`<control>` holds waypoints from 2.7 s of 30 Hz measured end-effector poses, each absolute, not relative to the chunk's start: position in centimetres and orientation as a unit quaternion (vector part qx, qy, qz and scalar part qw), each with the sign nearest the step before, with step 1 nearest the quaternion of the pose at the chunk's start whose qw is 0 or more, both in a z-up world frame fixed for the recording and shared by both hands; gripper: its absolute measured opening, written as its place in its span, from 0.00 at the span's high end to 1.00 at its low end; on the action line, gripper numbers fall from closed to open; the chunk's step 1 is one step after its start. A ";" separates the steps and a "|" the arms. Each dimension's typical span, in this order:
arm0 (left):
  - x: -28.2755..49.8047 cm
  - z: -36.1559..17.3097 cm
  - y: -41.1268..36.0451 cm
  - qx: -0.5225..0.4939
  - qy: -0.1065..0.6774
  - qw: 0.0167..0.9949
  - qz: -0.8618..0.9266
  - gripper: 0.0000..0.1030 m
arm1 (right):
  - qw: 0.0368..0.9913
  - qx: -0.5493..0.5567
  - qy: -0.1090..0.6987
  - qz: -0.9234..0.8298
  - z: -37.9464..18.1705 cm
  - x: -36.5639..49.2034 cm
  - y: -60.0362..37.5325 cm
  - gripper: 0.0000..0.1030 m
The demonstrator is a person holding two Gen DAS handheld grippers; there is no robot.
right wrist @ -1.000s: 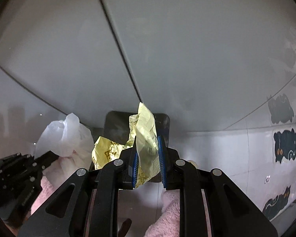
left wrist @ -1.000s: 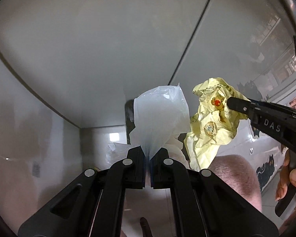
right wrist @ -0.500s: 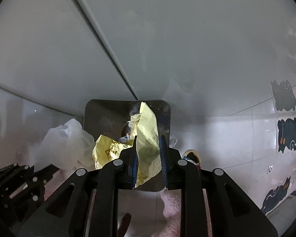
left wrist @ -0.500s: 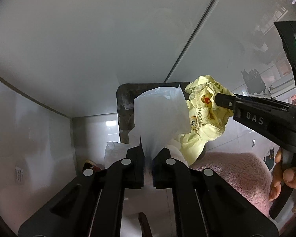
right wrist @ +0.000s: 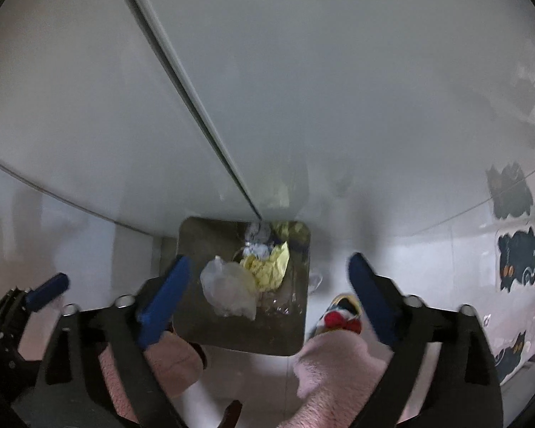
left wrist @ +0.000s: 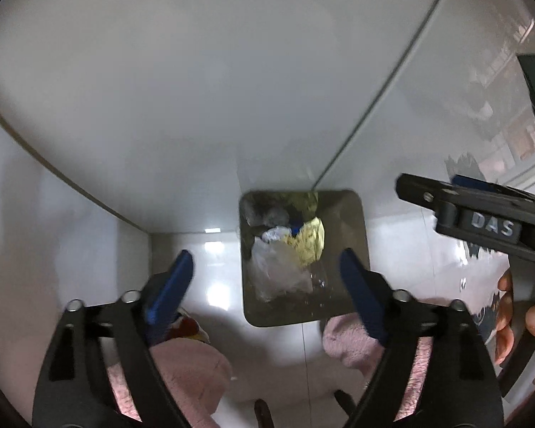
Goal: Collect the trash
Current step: 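Raise both open tools back toward the counter, then grasp the snack packet with the left tool while the right tool grasps the foil ball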
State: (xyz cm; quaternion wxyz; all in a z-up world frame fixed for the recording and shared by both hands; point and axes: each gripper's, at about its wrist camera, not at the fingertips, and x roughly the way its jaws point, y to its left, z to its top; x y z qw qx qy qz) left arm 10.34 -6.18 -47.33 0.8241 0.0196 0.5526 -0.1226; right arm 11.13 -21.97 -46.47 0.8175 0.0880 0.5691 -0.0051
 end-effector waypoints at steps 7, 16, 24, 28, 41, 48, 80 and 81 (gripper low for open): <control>8.4 -40.7 -4.7 0.015 0.508 0.854 -0.111 0.08 | 0.848 0.096 0.521 0.016 -39.5 9.1 -22.5 0.03; 6.7 -32.1 -4.6 0.011 0.443 0.890 -0.111 0.08 | 0.888 0.099 0.448 0.036 -30.1 6.5 -22.9 0.03; 7.0 -23.7 -3.2 0.000 0.384 0.918 -0.103 0.08 | 0.924 0.097 0.367 0.051 -20.9 5.9 -23.4 0.03; 8.4 -19.8 -2.6 0.005 0.353 0.931 -0.095 0.08 | 0.934 0.093 0.343 0.047 -17.9 7.6 -24.0 0.03; 18.0 -14.3 -2.3 0.010 0.323 0.943 -0.080 0.09 | 0.938 0.087 0.333 0.046 -13.3 18.8 -23.9 0.08; 23.8 -13.3 -2.7 0.011 0.325 0.942 -0.078 0.20 | 0.922 0.118 0.367 0.047 -13.7 26.8 -24.9 0.36; 34.3 -16.7 -5.5 0.014 0.370 0.923 -0.105 0.76 | 0.902 0.131 0.411 0.031 -17.7 34.0 -25.4 0.72; 34.1 -16.5 -5.5 0.015 0.369 0.923 -0.106 0.77 | 0.903 0.131 0.409 0.032 -17.6 33.8 -25.3 0.76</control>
